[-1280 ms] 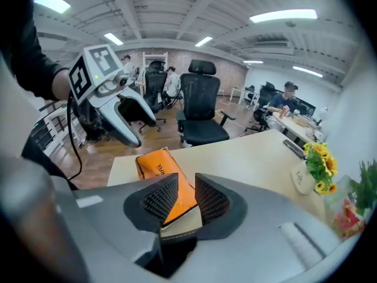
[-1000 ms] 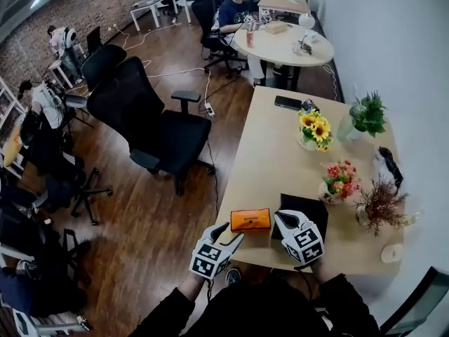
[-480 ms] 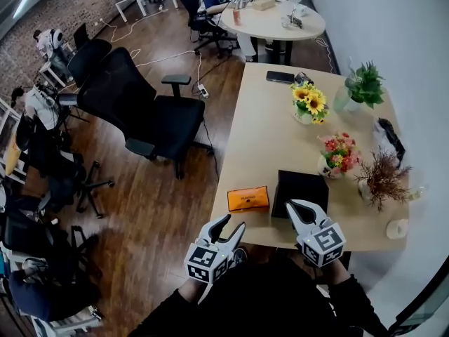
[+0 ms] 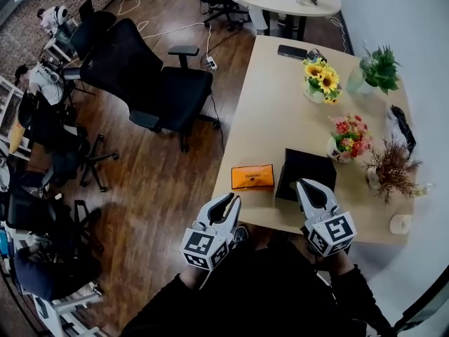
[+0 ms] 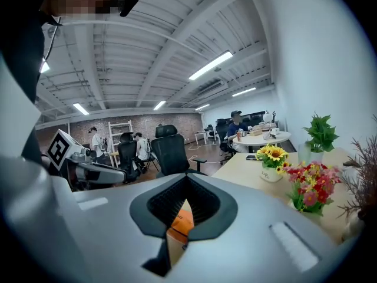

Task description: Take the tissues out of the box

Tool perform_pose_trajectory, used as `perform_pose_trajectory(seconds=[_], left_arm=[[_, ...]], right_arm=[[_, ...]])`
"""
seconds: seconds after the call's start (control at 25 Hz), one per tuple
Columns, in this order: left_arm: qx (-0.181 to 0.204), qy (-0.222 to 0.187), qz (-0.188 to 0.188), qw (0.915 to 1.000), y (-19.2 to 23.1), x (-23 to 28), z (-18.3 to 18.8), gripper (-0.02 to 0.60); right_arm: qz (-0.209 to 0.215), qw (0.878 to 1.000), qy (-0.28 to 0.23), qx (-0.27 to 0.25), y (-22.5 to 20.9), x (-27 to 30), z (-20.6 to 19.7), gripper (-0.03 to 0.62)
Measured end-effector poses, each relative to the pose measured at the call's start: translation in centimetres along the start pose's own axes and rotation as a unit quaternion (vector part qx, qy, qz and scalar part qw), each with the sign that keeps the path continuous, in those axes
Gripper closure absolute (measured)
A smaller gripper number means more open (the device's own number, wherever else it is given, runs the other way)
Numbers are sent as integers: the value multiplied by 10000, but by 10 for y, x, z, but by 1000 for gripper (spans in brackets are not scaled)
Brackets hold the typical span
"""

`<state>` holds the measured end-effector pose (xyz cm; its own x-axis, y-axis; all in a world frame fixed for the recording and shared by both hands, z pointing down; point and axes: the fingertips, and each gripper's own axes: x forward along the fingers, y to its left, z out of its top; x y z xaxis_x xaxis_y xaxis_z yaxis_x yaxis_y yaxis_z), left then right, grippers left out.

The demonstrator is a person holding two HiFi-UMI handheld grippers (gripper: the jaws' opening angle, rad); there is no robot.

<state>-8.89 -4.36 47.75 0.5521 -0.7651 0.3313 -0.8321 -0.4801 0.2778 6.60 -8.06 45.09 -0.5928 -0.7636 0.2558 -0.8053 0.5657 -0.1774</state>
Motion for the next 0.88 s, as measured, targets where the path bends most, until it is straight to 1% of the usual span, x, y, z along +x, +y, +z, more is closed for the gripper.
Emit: perform_pose_trajectory(seconds=[0.16,0.44,0.64,0.88], left_arm=[[128,-75,126,9998,-1,0,3,545],[-6,-180,262,9995,5,-6,5,545],[2,-275,275,9992,6,-8,8,545],[-19,-251,212,9995,4,-8,7,545]], right_arm=[[116,9999,-51,-100,4,5,4,592],[275,9994,-128,-179,9,9,12,592],[396,9986,-93,-343,18,12,11,593],[473,9978,-21,-475,26,12,7,592]])
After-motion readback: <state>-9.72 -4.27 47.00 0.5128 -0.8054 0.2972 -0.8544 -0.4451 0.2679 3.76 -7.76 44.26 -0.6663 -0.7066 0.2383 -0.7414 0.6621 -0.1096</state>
